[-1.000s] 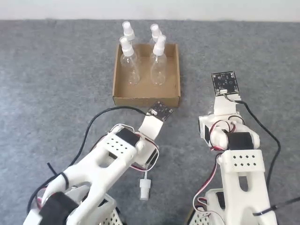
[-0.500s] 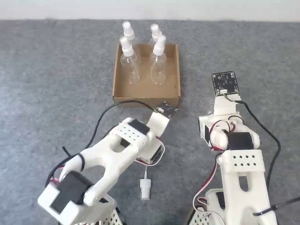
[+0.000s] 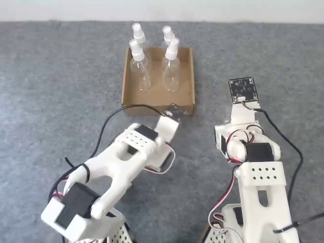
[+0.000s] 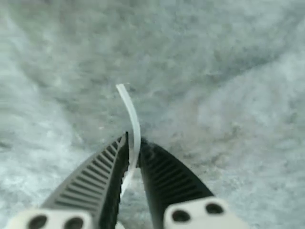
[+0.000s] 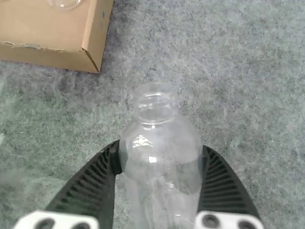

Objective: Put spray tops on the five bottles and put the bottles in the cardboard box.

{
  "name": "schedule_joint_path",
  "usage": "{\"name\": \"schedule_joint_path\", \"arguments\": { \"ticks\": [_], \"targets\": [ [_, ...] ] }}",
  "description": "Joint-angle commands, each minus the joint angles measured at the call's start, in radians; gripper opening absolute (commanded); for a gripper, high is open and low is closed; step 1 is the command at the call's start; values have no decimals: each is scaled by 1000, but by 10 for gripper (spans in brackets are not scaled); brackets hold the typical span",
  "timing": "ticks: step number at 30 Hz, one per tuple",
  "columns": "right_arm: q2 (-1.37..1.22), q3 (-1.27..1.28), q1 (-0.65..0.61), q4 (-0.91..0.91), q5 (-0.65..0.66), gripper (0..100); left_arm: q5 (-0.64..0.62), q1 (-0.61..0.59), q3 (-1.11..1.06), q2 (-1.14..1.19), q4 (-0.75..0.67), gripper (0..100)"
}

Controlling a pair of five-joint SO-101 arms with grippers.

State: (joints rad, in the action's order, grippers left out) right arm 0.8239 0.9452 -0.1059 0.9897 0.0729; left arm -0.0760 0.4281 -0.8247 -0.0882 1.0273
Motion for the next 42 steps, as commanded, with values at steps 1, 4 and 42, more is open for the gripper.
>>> {"name": "schedule_joint_path", "arguments": {
  "ticks": [1, 4, 42],
  "targets": [
    [22, -14, 13, -18, 0, 122, -3, -55, 51, -3, 3, 11],
    [22, -14, 13, -18, 2, 122, -3, -69, 59, -3, 8, 11],
    [22, -3, 13, -24, 20, 122, 46, -945, 348, 8, 51, 12]
  ]
}}
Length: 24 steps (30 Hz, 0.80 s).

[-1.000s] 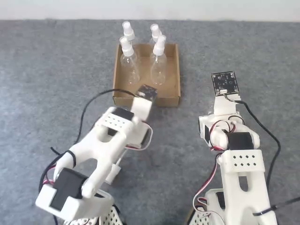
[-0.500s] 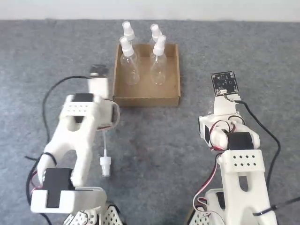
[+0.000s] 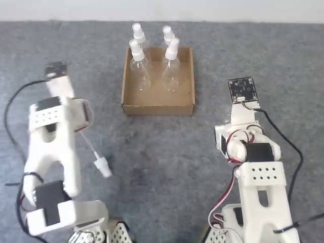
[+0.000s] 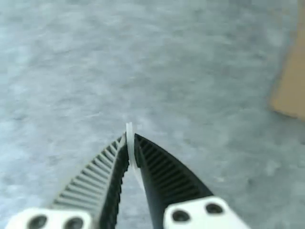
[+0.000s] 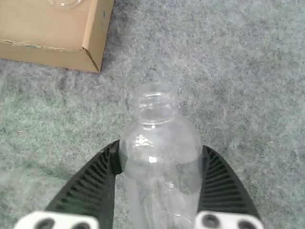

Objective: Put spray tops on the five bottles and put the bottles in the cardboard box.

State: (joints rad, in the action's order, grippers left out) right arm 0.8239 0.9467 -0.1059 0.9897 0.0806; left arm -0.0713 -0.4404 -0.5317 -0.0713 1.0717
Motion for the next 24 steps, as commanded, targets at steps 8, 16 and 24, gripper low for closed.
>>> {"name": "schedule_joint_path", "arguments": {
  "ticks": [8, 16, 24],
  "targets": [
    [22, -5, 13, -24, 12, 122, 146, -293, 56, -9, 0, 13],
    [22, -5, 13, -24, 12, 122, 232, -466, 56, -11, 0, 13],
    [22, -5, 13, -24, 12, 122, 371, -548, 84, -20, 38, 16]
  ]
}}
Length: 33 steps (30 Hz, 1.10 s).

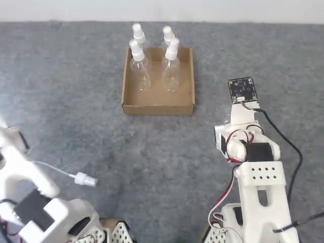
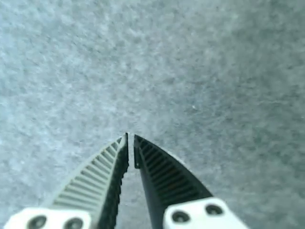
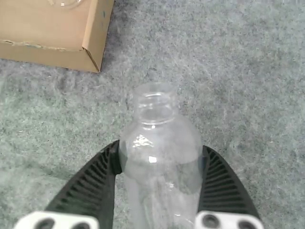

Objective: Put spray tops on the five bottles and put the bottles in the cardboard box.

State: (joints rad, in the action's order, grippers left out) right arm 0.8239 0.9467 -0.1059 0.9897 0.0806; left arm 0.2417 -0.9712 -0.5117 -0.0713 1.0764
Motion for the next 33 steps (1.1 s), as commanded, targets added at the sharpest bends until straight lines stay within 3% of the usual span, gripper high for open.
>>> {"name": "schedule_joint_path", "arguments": {
  "ticks": [1, 10, 15, 25, 33],
  "targets": [
    [22, -5, 13, -24, 12, 122, 94, -18, 76, -20, 54, 16],
    [22, -5, 13, -24, 12, 122, 315, -12, 229, -20, 318, 21],
    [22, -5, 13, -24, 12, 122, 338, -12, 275, -20, 399, 116],
    [22, -5, 13, -24, 12, 122, 724, -11, 449, -20, 663, 108],
    [22, -5, 15, -24, 14, 122, 896, 66, 469, -20, 678, 113]
  ]
}}
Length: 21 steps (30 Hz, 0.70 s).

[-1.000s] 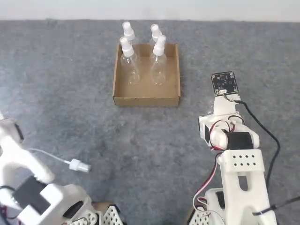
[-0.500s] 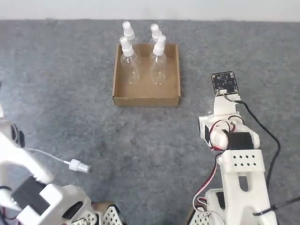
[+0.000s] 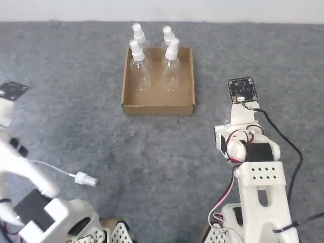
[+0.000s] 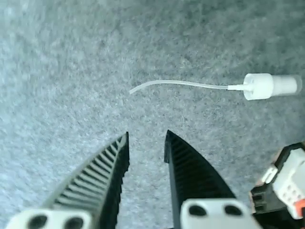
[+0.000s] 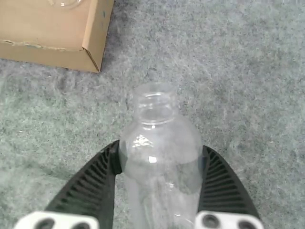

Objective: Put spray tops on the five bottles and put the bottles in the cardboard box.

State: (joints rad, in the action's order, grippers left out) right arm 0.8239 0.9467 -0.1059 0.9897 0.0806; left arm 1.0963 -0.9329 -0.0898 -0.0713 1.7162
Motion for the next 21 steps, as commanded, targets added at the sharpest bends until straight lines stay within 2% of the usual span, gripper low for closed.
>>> {"name": "schedule_joint_path", "arguments": {
  "ticks": [1, 11, 17, 21],
  "targets": [
    [22, -5, 15, -24, 14, 122, 41, 38, 47, -20, 38, 113],
    [22, -5, 15, -24, 14, 122, 55, 146, -1, -37, 40, 113],
    [22, -5, 15, -25, 44, 122, 275, 192, -209, -221, 38, 119],
    [22, -5, 15, -25, 48, 122, 367, 216, -320, -339, 34, 186]
  ]
}}
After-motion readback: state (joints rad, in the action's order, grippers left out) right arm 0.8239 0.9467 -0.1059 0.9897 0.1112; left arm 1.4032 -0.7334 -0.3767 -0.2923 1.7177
